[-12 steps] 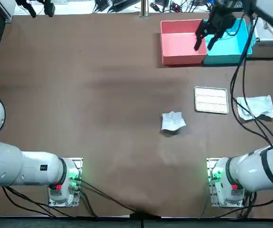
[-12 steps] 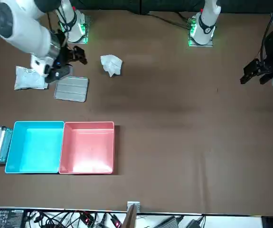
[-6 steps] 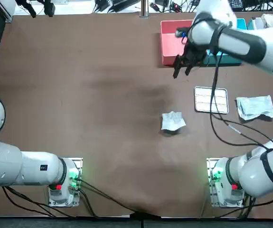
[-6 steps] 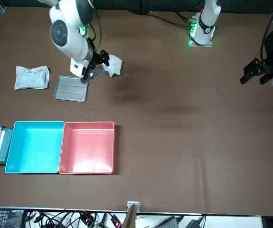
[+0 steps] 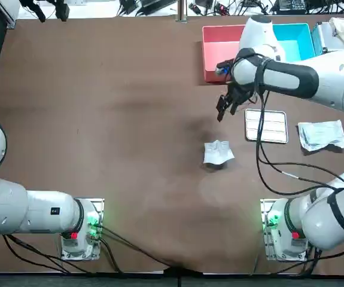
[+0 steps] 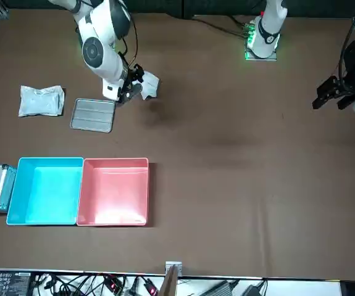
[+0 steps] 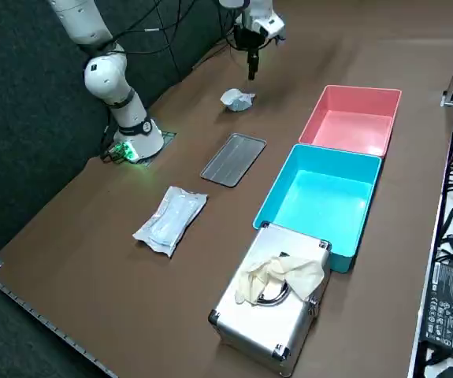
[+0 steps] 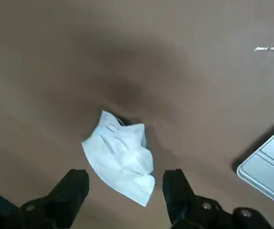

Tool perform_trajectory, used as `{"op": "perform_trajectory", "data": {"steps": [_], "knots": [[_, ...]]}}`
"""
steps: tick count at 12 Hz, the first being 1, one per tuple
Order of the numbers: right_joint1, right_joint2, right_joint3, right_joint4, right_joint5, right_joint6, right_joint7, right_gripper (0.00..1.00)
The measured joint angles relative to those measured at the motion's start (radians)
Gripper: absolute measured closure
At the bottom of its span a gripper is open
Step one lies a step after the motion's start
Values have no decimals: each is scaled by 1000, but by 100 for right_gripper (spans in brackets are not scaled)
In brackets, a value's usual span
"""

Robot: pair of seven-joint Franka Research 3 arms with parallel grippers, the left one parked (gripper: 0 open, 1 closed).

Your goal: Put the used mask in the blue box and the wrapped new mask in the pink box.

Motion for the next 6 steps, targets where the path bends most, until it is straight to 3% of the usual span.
{"op": "perform_trajectory", "data": {"steps": [6], "knots": [[10, 92, -1, -19, 0, 59, -44, 11]]}}
